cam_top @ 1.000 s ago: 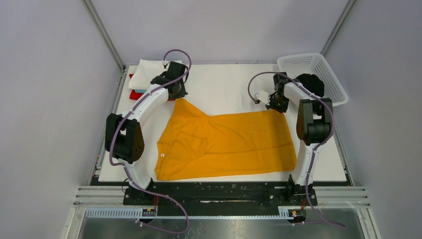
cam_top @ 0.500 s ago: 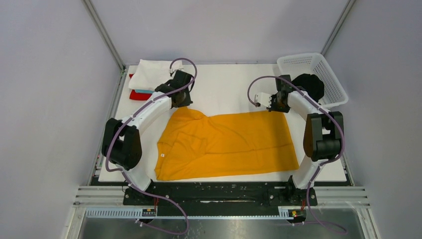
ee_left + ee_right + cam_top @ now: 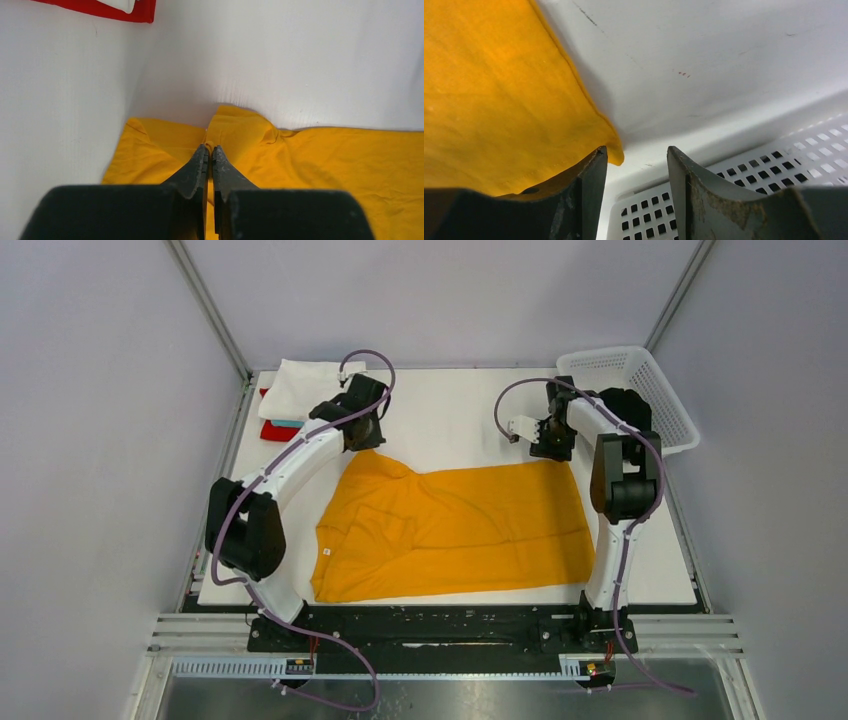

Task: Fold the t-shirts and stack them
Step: Grab the side of the flattened tshirt furthest away from the robot with both arms

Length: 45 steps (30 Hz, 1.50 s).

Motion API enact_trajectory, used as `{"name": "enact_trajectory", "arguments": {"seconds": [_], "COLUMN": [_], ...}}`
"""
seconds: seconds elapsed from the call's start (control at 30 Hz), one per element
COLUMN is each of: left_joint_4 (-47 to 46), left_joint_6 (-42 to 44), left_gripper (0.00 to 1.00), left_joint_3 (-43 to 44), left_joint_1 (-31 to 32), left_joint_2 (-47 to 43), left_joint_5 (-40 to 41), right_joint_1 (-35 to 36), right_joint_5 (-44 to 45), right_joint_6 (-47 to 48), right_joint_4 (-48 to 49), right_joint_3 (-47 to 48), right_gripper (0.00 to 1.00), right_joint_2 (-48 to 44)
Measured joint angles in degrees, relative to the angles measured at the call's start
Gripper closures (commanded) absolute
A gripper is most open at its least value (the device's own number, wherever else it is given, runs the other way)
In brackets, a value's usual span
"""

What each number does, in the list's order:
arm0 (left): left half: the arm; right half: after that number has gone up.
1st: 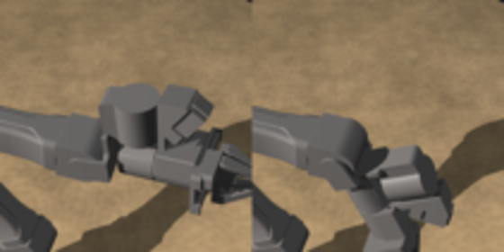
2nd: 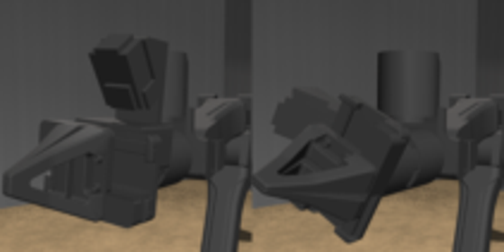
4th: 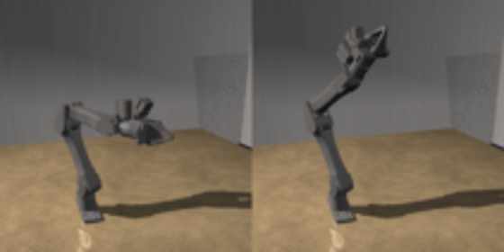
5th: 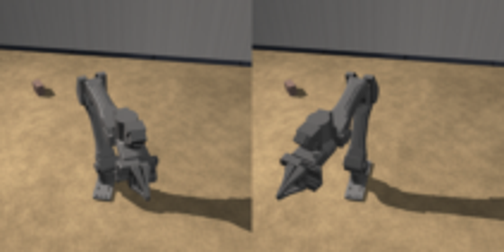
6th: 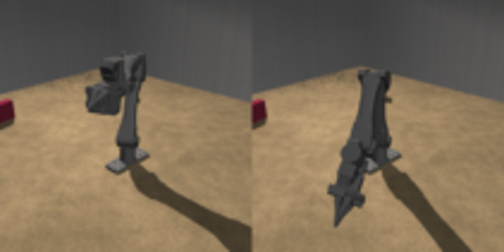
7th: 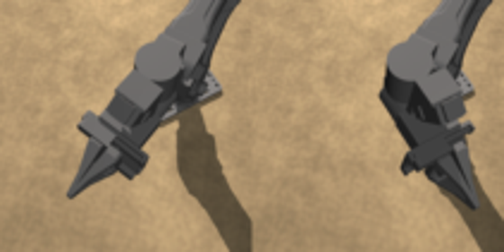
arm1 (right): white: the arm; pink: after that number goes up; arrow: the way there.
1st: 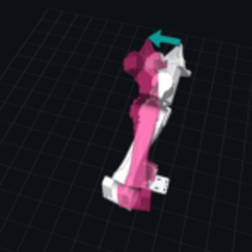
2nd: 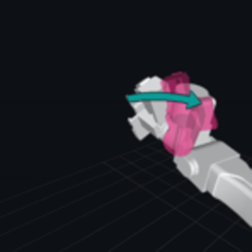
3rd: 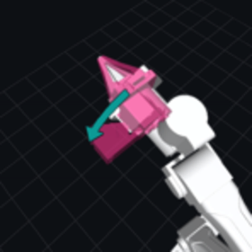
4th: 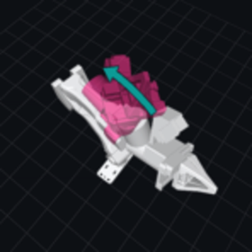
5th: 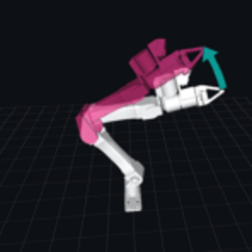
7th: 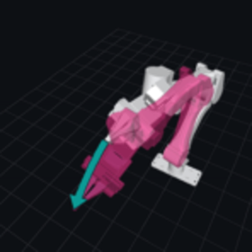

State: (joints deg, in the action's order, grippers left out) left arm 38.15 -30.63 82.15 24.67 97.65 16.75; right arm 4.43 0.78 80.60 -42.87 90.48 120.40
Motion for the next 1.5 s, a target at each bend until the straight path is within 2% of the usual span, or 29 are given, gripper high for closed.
{"name": "enact_trajectory", "arguments": {"seconds": [0.2,0.37,0.6,0.7,0.8,0.87,1.0,1.23,1.5], "left_joint_4": [2.51,3.48,5.51,6.1,6.23,6.29,6.71,7.89,9.68], "left_joint_6": [0.74,0.9,0.87,0.87,0.9,0.9,1.05,1.07,1.27], "left_gripper": [1.0,1.0,1.0,1.0,1.0,1.0,1.0,1.0,1.0], "left_joint_3": [3.28,5.62,8.31,8.92,9.77,10.16,11.56,12.81,15.37], "left_joint_1": [0.0,0.0,0.0,0.0,0.0,0.0,0.0,0.0,0.0], "left_joint_2": [0.76,3.3,6.1,6.27,6.45,6.58,7.85,10.12,11.17], "left_joint_5": [0.04,0.02,0.04,0.09,0.26,0.35,0.44,0.48,1.14], "right_joint_1": [-0.9,-1.18,-1.11,-0.96,-0.61,-0.22,0.44,0.83,0.92], "right_joint_5": [-2.82,-4.9,-6.45,-6.32,-5.88,-5.53,-3.06,3.48,4.72], "right_joint_6": [2.19,3.67,3.56,3.61,3.19,1.68,-2.58,-3.3,2.27], "right_joint_4": [-12.87,-20.87,-26.1,-27.52,-27.91,-26.99,-20.22,-13.94,-17.51], "right_joint_3": [7.78,8.98,12.09,13.05,13.14,13.14,12.96,12.57,16.17], "right_gripper": [0.45,0.43,0.44,0.51,0.52,0.42,0.39,0.39,0.41], "right_joint_2": [4.11,5.14,7.26,7.96,8.39,8.59,8.9,9.2,11.63]}}
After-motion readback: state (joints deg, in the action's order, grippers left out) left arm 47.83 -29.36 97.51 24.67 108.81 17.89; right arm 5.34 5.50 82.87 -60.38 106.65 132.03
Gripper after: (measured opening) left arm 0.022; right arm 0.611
